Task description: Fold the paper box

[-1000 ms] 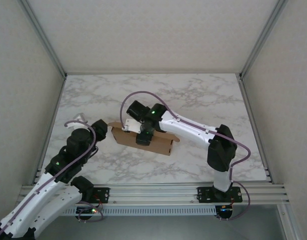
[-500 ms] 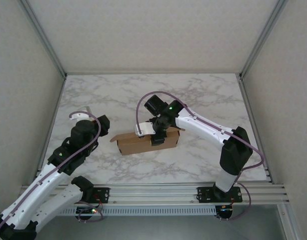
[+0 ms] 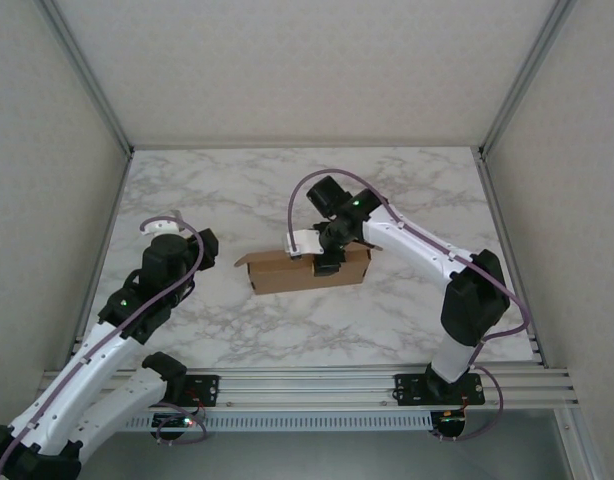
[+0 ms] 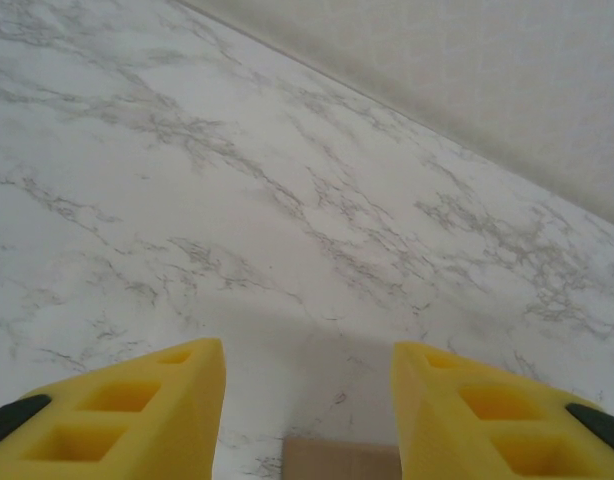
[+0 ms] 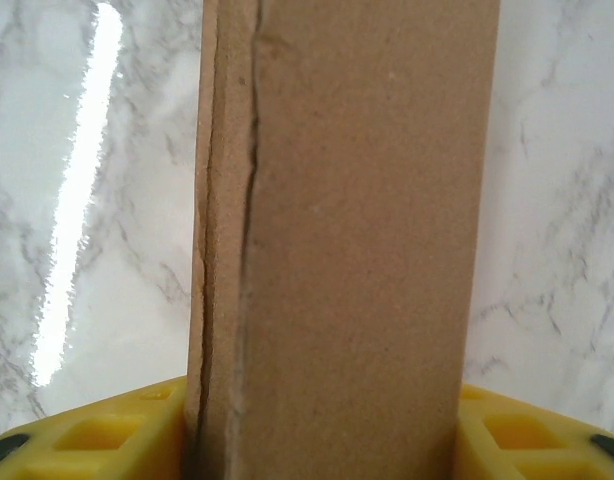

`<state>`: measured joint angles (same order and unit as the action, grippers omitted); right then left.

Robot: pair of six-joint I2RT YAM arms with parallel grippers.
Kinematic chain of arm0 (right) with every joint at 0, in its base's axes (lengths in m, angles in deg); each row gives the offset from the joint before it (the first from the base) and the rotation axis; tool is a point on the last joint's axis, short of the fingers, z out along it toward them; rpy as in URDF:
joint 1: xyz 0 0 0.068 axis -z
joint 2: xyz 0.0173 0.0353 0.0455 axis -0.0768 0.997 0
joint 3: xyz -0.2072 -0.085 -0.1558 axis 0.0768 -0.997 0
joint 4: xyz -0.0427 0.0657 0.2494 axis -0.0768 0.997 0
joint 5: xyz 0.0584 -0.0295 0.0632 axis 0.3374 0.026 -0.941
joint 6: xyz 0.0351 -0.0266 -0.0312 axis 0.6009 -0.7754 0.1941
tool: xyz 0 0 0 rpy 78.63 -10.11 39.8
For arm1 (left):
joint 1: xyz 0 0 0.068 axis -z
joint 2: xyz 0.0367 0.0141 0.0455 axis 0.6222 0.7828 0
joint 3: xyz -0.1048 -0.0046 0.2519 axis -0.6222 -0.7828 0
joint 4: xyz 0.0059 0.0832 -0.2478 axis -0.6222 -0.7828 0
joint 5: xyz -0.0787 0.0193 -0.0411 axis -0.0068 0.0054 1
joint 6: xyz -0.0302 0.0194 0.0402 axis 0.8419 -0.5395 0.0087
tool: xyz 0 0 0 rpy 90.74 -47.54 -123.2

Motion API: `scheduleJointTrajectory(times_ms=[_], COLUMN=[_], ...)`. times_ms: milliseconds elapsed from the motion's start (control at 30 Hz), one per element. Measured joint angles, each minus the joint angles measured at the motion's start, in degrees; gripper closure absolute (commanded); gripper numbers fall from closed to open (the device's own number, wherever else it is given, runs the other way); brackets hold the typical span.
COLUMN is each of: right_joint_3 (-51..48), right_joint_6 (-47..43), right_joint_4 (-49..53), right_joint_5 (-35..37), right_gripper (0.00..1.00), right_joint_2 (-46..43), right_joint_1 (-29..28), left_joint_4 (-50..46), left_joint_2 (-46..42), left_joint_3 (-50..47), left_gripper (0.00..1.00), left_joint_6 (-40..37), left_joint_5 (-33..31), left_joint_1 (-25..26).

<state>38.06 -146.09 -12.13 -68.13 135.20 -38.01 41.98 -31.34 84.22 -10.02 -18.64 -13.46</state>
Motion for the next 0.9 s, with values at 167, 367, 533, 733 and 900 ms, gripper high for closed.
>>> scheduleJointTrajectory(times_ms=[167,367,533,733,900], right_joint_3=[0.7,3.2,3.5,4.8,5.4], right_joint_6=[-0.1,-0.2,0.4,1.9,2.3], right_joint_4=[-0.6,-0.4,-0.9,-1.3,-1.7], right_joint_5=[0.0,-0.5,-0.5,-0.8,-1.7], right_gripper=[0.46,0.33,0.25,0.18,0.15], right_joint_2=[0.8,2.9,4.2,4.2,4.2], right_joint_1=[3.2,4.7,5.0,5.7,6.2], left_joint_4=[0.4,0.4,0.4,2.3,4.3], left_joint_2=[0.5,0.6,0.6,-0.1,-0.6], left_joint_3=[0.0,0.0,0.0,0.0,0.0], left_gripper=[0.52,0.50,0.43,0.38,0.38], left_joint_6=[-0.2,-0.8,-2.0,-5.2,-7.5], left_joint_5=[1.1,1.7,2.5,4.7,6.4], left_joint_1=[0.0,-0.1,-0.2,-0.2,-0.2])
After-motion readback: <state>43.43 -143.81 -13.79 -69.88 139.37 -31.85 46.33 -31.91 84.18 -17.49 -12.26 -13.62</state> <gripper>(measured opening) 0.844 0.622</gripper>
